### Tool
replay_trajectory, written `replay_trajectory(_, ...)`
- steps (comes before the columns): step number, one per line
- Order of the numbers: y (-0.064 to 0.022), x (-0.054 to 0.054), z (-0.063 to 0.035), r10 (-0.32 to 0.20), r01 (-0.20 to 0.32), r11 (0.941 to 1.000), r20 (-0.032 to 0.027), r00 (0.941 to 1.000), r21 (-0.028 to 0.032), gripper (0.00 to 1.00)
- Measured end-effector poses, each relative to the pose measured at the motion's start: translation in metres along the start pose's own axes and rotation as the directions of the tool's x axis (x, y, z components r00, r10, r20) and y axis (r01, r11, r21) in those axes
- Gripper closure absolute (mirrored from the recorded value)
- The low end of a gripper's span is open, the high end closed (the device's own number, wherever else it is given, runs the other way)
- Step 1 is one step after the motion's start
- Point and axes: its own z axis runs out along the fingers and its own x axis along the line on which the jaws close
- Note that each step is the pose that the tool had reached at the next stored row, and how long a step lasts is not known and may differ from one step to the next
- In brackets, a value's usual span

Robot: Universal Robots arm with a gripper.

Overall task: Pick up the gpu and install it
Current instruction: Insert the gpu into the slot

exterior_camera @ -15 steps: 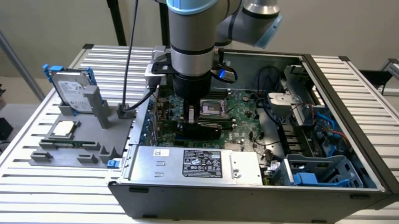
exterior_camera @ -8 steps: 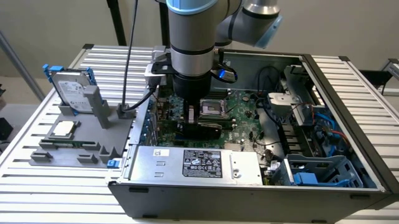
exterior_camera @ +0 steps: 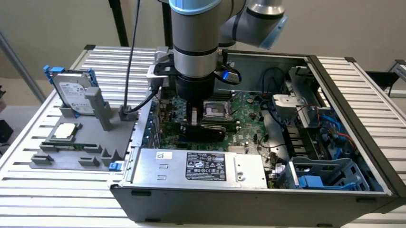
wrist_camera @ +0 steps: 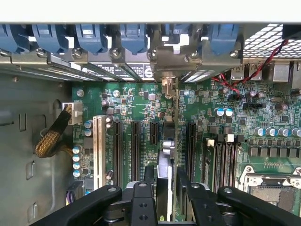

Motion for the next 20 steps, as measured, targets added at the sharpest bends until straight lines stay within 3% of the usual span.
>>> replay_trajectory(2,0.0,0.0,0.0001,0.0,0.0,1.0,0.0002,1.0,0.0002,0.68)
replay_trajectory(4,0.0,0.0,0.0001,0.0,0.0,1.0,0.0009,1.0,0.0004,0.6)
replay_trajectory(6,0.0,0.0,-0.0008,0.0,0.0,1.0,0.0009,1.0,0.0001,0.6)
replay_trajectory(7,-0.0001,0.0,-0.0014,0.0,0.0,1.0,0.0005,1.0,0.0004,0.55)
replay_trajectory(12,-0.0002,0.0,-0.0049,0.0,0.0,1.0,0.0004,1.0,0.0003,0.55)
replay_trajectory(20,-0.0009,0.001,-0.0363,0.0,0.0,1.0,0.0003,1.0,0.0002,0.56)
